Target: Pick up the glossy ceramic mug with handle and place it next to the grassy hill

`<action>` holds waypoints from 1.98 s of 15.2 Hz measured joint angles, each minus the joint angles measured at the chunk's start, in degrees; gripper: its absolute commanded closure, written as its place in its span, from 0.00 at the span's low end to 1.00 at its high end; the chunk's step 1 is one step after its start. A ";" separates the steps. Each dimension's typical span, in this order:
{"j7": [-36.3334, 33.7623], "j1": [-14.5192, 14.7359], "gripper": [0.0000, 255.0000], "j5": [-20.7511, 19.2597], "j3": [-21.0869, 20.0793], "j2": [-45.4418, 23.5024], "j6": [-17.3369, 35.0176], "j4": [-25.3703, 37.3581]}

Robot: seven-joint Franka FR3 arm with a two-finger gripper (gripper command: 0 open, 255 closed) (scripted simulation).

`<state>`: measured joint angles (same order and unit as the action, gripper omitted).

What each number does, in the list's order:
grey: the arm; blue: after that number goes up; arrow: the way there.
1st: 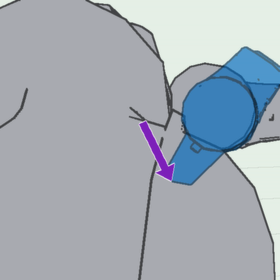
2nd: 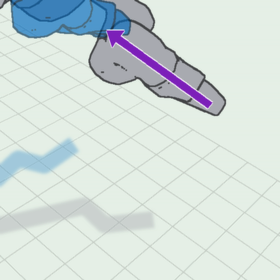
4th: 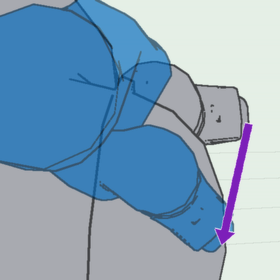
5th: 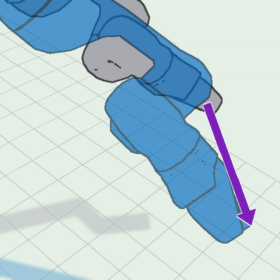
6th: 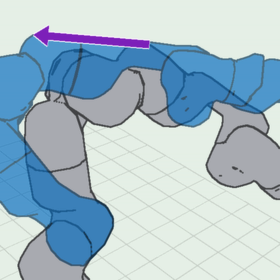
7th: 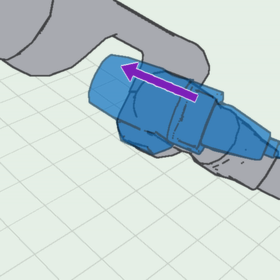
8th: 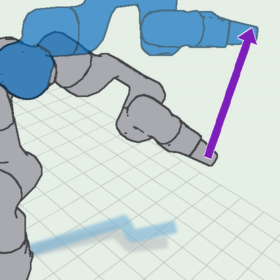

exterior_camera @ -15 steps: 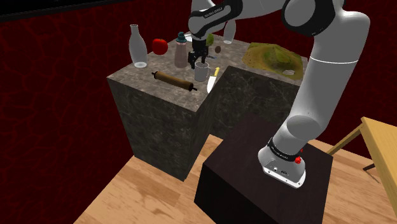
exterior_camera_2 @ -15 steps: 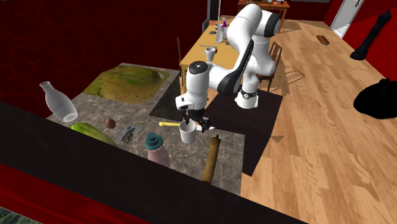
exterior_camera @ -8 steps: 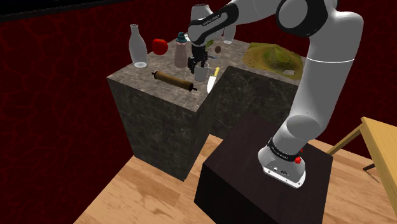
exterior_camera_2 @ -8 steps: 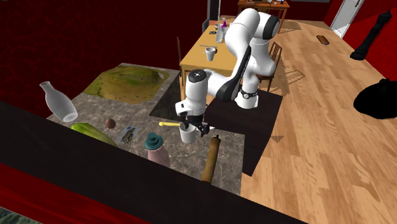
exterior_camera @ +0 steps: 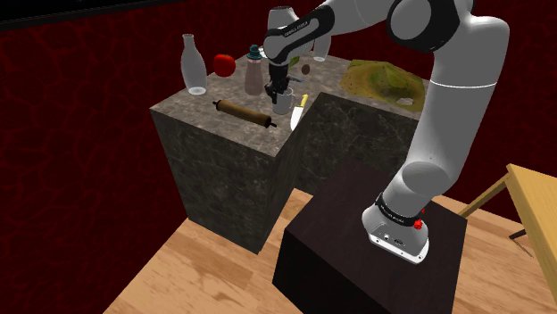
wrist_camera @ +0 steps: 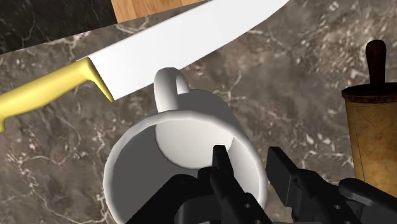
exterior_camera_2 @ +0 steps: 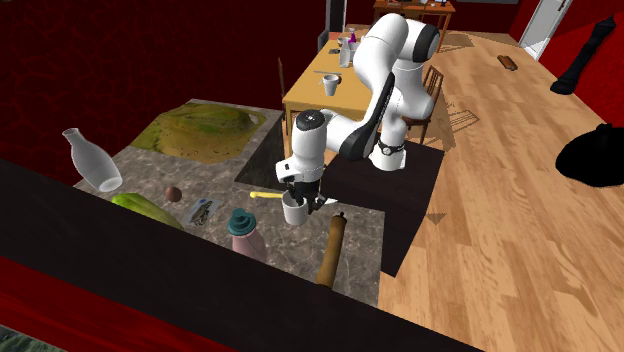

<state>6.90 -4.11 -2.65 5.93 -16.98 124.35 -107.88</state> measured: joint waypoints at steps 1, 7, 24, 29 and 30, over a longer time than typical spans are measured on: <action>0.00 0.00 1.00 0.00 0.00 0.00 0.00 0.00; 0.00 0.00 1.00 0.00 0.00 -0.01 -0.01 0.00; 0.49 0.08 1.00 -0.21 0.13 4.43 -10.04 5.65; 0.56 0.17 1.00 -0.21 0.09 5.16 -14.00 8.88; 0.63 0.14 1.00 -0.21 0.11 5.27 -14.74 9.52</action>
<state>7.53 -3.96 -2.85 6.04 -11.71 109.61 -98.36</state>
